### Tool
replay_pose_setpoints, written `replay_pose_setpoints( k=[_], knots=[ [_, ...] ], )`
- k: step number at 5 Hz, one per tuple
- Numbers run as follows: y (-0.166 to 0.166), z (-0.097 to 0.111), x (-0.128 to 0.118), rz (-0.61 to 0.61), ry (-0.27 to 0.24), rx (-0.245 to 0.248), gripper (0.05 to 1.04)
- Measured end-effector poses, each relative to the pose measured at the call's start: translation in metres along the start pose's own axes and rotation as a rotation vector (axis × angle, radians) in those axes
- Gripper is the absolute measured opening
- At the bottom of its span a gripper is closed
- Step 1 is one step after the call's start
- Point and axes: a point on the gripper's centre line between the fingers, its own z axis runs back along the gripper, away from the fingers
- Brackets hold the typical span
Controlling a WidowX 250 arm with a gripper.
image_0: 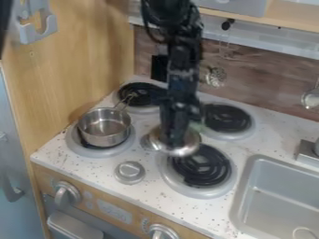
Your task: Put the metal lid on the bottom right burner
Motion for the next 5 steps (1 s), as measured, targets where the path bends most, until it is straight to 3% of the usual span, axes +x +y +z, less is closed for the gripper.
replay_pose_setpoints(
  k=[2,5],
  knots=[
    [-0.008,-0.028,0.003,-0.043,0.064,-0.015,0.24],
    [-0.043,-0.028,0.027,-0.141,0.036,-0.011,0.24]
  ],
)
